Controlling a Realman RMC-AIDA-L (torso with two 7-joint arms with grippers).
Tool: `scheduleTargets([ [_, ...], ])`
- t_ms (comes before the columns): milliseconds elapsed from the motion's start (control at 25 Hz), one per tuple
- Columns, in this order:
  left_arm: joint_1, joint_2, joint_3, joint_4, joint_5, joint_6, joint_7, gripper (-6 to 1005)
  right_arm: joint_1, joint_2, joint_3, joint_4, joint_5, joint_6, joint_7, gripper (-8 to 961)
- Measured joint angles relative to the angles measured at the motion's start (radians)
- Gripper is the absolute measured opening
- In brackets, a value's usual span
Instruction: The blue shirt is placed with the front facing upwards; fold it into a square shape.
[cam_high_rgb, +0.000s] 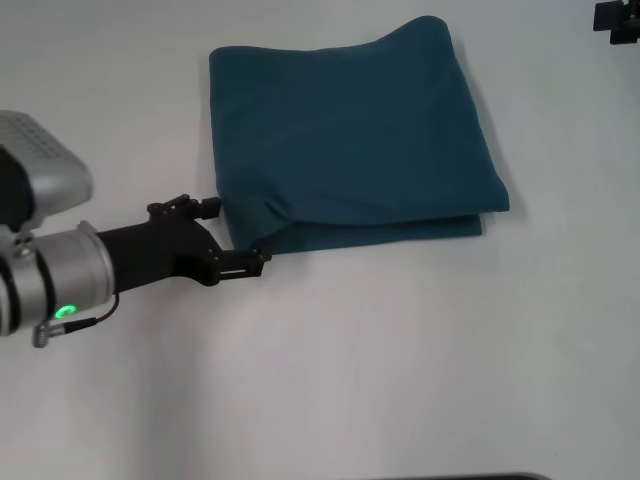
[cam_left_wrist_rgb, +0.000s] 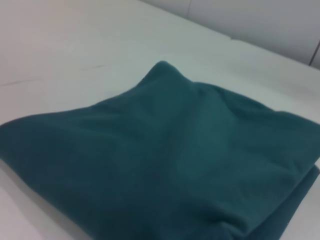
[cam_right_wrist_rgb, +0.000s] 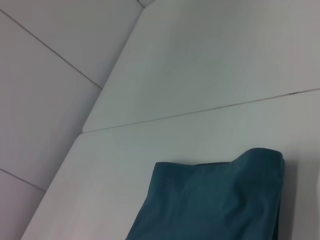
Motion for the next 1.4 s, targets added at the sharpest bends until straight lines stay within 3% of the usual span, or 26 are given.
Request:
scheduleTargets([
  [240,-0.001,0.000,0.105,-0.020,0.075,-0.133,-0.093,949,0.000,-0.002,0.004,-0.001,0.000,-0.005,0.000,595],
  [1000,-0.001,0.000,0.125,-0.035,0.135,-0.211,-0.148,928,-0.004,-0.006,0.010,-0.002,0.002,-0.007,0.007,596],
  [1400,-0.002,0.000,0.121,-0.051,0.162,-0.179,-0.177,906,-0.006,-0.006,0.010,-0.002,0.003,-0.007,0.009,596],
])
